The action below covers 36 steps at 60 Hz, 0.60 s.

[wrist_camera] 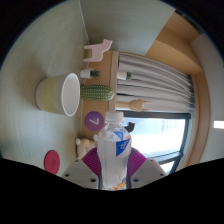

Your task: Pour water

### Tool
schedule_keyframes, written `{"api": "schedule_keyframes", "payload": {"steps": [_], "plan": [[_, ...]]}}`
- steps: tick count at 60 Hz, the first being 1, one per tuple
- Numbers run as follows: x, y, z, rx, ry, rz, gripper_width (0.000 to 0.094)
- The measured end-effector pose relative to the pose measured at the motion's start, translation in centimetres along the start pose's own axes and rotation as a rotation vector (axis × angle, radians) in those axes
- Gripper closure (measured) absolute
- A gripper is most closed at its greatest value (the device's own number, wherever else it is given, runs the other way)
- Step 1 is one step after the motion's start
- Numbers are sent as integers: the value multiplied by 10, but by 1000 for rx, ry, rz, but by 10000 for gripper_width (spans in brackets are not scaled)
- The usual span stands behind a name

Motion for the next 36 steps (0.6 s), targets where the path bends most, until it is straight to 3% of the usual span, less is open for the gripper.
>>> {"api": "schedule_keyframes", "payload": {"steps": [24,36], "plan": [[-53,-24,0,122,717,-166,617],[-59,-25,9,126,824,-187,619]]}}
Point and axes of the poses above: the point between the fingertips, and its own axes, seen from behind it with the camera up: z to the left, x down, y backward, against the way the camera looks, the point moved 9 cm from there along y, backward, against the way the camera looks, and after that the axes turned 8 degrees about y, right-handed, at the moved point
